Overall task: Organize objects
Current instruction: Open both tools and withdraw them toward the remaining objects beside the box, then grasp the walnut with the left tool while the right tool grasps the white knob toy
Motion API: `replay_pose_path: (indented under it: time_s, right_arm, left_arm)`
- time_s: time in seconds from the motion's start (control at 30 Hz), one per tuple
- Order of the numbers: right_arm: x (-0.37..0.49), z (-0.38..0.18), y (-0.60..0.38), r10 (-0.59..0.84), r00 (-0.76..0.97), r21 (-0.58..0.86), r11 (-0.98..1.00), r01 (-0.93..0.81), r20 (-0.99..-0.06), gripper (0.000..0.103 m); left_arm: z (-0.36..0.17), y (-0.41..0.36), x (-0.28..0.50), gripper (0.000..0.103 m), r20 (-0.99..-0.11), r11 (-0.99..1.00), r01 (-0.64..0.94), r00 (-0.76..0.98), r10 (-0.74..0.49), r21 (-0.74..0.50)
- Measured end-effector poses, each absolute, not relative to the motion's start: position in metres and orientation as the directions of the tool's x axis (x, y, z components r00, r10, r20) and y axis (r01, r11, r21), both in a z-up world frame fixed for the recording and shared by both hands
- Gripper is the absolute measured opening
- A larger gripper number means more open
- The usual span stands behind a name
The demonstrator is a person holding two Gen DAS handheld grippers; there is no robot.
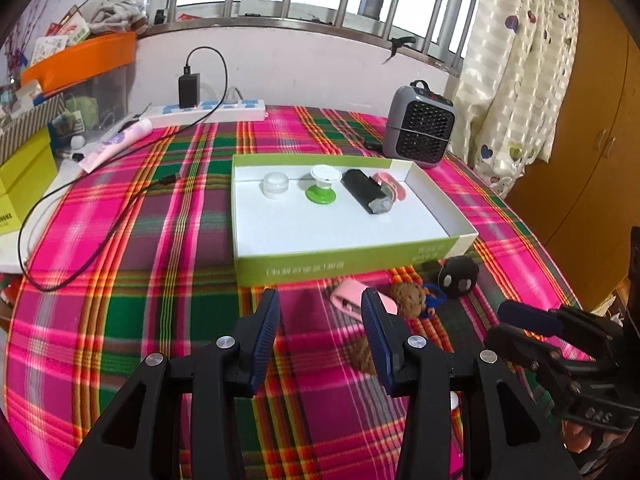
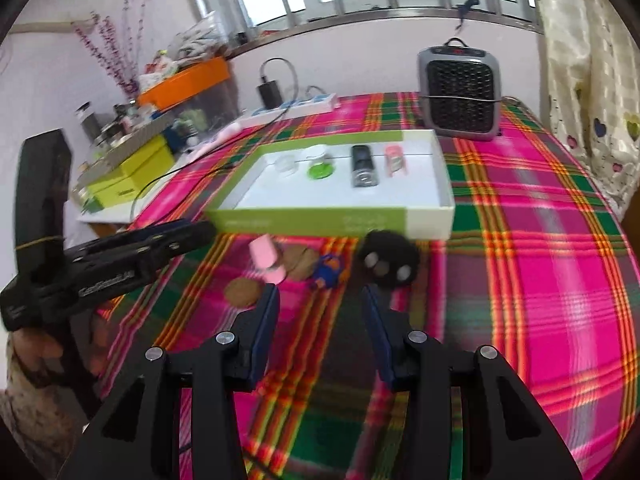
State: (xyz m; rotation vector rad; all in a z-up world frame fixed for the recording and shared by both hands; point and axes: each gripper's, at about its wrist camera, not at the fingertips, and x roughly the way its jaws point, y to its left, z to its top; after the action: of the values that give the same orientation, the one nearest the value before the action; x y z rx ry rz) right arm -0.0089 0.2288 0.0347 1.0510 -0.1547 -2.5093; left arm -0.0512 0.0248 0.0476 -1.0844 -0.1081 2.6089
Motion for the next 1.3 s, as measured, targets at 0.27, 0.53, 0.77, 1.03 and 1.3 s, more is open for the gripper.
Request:
replay_pose_path:
  time_s: [0.27, 0.53, 0.77, 1.03, 1.3]
  right_arm:
    - [0.012, 0.020, 0.209, -0.482, -0.565, 0.246, -0.862, 0.443, -0.669, 0.044]
    - [0.014, 0.005, 0.190, -0.446, -0.530, 0.190, -0.864, 0.467, -0.721, 0.044]
    - [0.014, 0.002, 0.180, -0.399, -0.525, 0.128, -0.869, 0.477, -0.752, 0.044]
    - [0.013, 0.001, 0.172, -0.348, -0.547, 0.048, -0.871, 0.488, -0.761, 0.044]
    - [0.016, 0.000, 0.172, -0.324, -0.569, 0.010, -0.874, 0.486, -0.755, 0.029]
  left_arm:
    - [0.037, 0.020, -0.044, 0.041, -0.691, -0.950, -0.243, -0.653, 0.310, -0.197]
    - [0.030, 0.015, -0.038, 0.041, -0.699, -0.952, -0.232, -0.646, 0.306, -0.202]
    - [0.025, 0.011, -0.037, 0.041, -0.705, -0.954, -0.219, -0.642, 0.300, -0.207]
    - [0.024, 0.011, -0.038, 0.041, -0.706, -0.952, -0.223, -0.639, 0.305, -0.209]
    - [0.022, 0.020, -0.040, 0.041, -0.709, -0.944, -0.250, -0.624, 0.328, -0.217]
